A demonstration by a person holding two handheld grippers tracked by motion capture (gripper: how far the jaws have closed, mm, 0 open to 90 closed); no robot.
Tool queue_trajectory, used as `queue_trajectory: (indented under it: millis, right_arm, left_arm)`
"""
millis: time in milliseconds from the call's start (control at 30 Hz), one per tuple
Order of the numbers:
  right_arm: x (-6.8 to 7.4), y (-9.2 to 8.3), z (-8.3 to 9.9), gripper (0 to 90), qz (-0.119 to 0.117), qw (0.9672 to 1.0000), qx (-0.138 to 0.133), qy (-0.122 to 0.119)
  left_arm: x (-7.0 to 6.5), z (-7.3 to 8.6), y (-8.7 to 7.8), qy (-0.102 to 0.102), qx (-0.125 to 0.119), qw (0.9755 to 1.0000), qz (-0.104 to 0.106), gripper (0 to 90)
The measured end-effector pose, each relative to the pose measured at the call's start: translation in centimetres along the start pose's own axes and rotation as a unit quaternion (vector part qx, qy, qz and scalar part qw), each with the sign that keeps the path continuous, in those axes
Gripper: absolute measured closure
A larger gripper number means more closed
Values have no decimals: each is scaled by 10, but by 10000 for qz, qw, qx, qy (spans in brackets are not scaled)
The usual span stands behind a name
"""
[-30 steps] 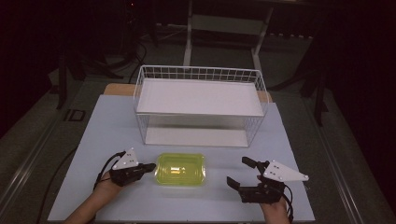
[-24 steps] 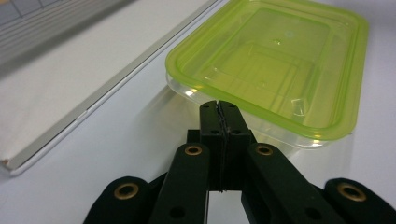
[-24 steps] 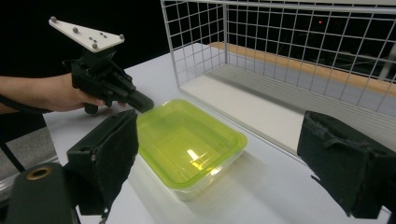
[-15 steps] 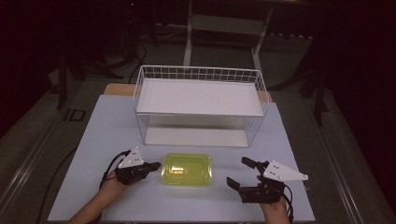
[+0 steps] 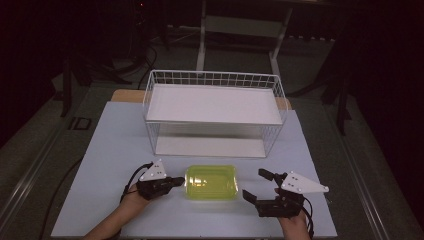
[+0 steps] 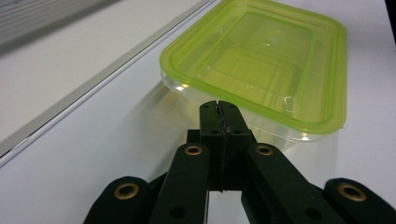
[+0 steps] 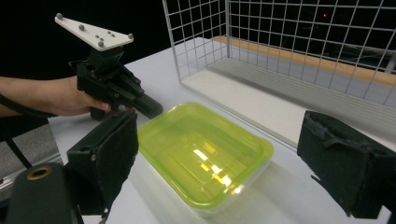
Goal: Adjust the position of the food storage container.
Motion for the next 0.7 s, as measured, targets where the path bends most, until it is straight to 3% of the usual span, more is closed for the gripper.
queue_trajectory:
  millis: [333,533,667,700]
  right_arm:
    - [0,2,2,125,-20,10000,52,3]
    - [-1,2,2,125,-7,10000,52,20]
    - [-2,3,2,125,25,10000,74,19]
    - [-2,3,2,125,27,10000,88,10]
  left_arm:
    - [-8,-10,21,58,-64,9999,117,900]
    - [-4,-14,17,-2,-145,9998,127,898]
    - [-4,-20,4,-167,-391,9989,179,756]
    - [-5,-23,1,-310,-415,9985,165,645]
Point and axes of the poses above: each handheld gripper's, and its own axes: y roughly forward along the jaws, z roughly out of its underside, x roughly to its left, the point moved 2 cm from there along y, roughly forward along the jaws, and after that the axes turned 8 degrees about -y, right-handed, at the moved point
